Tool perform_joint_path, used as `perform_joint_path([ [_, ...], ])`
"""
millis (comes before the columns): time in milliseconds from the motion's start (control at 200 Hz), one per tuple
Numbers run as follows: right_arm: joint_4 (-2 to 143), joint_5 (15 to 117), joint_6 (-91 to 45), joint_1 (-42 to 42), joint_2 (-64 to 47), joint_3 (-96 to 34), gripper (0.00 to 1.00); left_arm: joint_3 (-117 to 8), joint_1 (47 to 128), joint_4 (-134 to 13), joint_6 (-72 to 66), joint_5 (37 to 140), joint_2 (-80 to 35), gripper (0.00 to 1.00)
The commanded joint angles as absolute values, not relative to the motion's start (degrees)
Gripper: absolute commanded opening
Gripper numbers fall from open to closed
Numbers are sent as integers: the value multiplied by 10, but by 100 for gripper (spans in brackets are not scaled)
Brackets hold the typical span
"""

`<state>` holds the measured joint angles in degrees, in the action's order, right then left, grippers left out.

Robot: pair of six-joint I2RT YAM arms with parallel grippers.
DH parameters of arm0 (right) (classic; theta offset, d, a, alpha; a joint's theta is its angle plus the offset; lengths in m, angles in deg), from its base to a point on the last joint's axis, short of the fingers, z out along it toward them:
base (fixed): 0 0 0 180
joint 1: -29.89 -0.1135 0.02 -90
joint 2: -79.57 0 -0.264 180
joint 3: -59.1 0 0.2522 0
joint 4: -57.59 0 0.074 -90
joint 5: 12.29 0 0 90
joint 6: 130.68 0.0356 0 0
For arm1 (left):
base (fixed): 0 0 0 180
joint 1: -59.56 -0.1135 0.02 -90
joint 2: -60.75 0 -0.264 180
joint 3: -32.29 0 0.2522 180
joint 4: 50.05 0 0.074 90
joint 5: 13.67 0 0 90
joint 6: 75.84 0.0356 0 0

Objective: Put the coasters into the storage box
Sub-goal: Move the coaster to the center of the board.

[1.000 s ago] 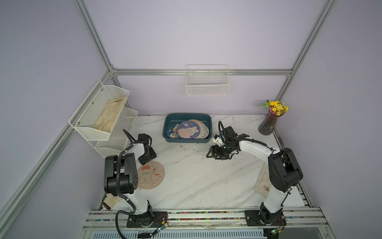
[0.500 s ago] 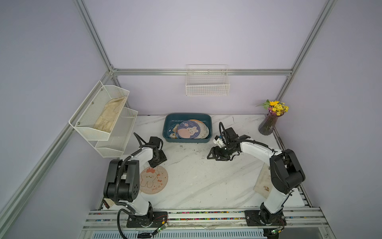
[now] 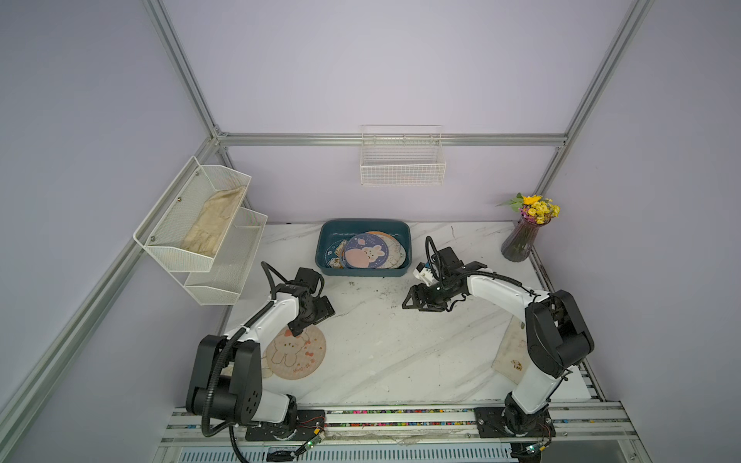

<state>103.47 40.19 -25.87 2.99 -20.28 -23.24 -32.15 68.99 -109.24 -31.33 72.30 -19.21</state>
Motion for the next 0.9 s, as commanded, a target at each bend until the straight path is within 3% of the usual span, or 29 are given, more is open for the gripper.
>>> perform_joint_path([
  [0,1067,393,-283,32,-197,-256,76,-310,681,-1156,-362,654,-149,100],
  [485,1097,387,-289,30,-258,-311,76,-216,534,-1052,-351,662,-117,100],
  [895,1116,396,-276,30,-299,-364,76,-220,495,-1014,-320,683,-159,100],
])
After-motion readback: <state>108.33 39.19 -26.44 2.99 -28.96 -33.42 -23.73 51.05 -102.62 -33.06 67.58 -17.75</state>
